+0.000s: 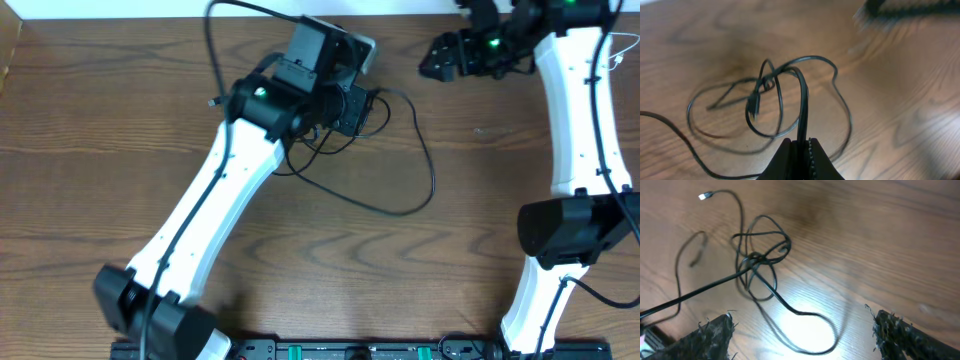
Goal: Untangle cables
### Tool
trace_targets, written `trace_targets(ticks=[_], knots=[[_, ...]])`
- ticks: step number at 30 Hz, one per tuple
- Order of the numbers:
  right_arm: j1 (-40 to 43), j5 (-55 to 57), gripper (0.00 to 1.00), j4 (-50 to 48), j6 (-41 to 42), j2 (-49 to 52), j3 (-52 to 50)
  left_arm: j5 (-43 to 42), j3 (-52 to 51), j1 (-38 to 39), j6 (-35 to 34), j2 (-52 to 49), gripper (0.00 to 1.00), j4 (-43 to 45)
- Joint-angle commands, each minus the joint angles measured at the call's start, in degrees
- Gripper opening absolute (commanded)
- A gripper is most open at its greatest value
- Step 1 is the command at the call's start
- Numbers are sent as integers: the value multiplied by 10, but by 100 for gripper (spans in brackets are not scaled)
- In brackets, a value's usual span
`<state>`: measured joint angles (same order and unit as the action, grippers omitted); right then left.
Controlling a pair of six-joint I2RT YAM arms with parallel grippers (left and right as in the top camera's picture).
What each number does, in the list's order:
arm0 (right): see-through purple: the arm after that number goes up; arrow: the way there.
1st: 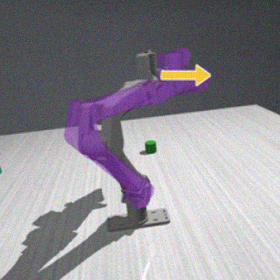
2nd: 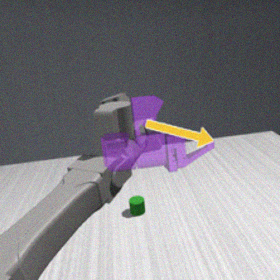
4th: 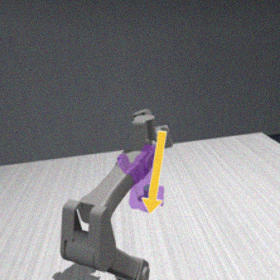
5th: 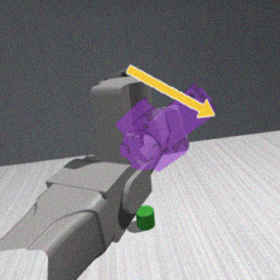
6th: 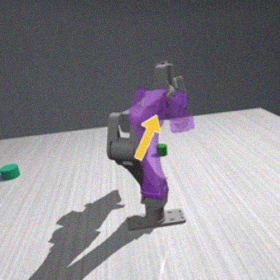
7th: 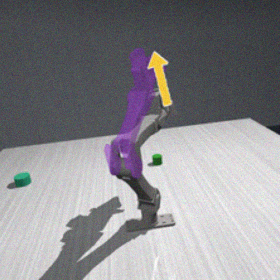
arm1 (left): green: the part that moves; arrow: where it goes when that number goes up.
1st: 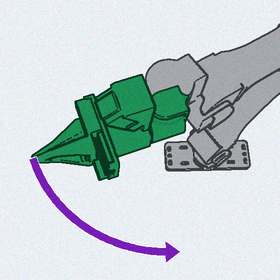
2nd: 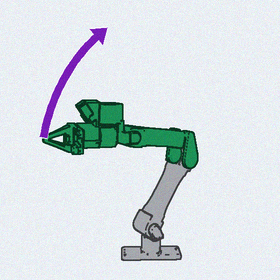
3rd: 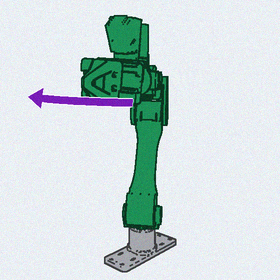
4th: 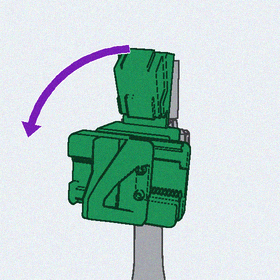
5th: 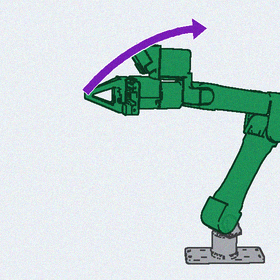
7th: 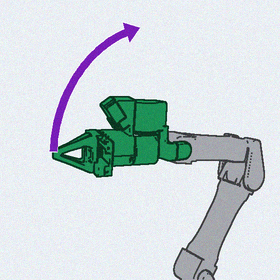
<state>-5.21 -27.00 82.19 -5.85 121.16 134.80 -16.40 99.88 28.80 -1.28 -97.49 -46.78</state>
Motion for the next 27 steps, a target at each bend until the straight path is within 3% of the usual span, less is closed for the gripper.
trace_targets(ticks=[1, 8, 14, 22, 25, 27], knots=[[-28, -8, 87, -8, -18, 4, -4, 36, 7, 1, -40, 12, 7, 3], [-56, -5, 82, -14, -101, 8, -13, 37, 8, -5, -55, 39, 7, 9], [-56, -6, 83, -33, -217, 8, -89, 36, 8, -20, -55, 56, 7, -9], [-58, -38, 79, -171, -225, 8, -198, 34, 8, -20, -63, 56, 7, -26], [-57, -40, 72, -205, -225, 8, -216, 34, 8, -20, -63, 56, 7, -29], [-57, -39, 59, -217, -225, 8, -221, 35, 8, -20, -63, 57, 7, -28]])
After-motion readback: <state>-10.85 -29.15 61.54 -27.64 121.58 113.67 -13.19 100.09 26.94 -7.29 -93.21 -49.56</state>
